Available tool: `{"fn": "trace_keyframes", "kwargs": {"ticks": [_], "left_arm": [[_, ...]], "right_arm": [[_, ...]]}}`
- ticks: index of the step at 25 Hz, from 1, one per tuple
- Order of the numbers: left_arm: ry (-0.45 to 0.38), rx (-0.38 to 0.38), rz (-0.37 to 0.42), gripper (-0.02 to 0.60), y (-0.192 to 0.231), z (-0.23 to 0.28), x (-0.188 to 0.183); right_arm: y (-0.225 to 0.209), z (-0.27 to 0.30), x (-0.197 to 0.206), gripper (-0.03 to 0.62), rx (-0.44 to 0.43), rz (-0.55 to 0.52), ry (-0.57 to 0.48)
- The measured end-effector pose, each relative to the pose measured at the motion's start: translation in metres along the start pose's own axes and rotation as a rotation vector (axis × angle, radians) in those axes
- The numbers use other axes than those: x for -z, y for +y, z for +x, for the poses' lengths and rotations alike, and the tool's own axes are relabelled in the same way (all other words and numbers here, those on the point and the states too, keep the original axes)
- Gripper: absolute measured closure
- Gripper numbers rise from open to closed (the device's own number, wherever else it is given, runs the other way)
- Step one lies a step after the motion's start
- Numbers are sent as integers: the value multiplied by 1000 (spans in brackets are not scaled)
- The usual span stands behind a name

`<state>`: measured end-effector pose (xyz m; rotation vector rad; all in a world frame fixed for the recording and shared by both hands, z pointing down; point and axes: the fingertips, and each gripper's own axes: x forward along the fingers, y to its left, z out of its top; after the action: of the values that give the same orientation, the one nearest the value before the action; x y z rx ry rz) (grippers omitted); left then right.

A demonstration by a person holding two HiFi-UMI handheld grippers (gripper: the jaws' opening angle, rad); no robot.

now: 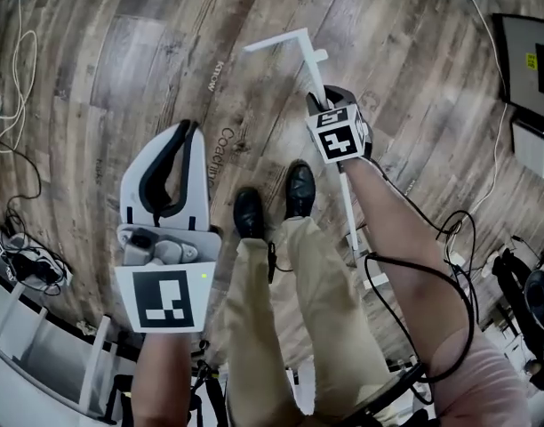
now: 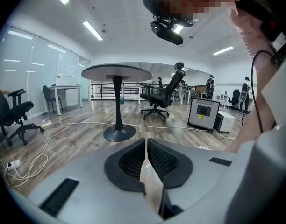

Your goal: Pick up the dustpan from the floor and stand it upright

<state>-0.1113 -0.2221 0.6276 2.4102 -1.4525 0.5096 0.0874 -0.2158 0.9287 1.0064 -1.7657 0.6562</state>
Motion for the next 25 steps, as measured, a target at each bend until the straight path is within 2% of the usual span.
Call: {"fn": "trace_keyframes", "kwargs": {"ticks": [9, 18, 25], "left_arm": [[-53, 29, 25, 557, -12, -42, -91], [-72, 95, 43, 557, -44, -99, -147], [-101, 173, 91, 557, -63, -143, -190]], "right_arm": [[-31, -120, -29, 497, 89, 62, -80], [-55, -242, -14, 505, 189, 151, -156], [-51, -325, 7, 508, 245, 192, -201]]}}
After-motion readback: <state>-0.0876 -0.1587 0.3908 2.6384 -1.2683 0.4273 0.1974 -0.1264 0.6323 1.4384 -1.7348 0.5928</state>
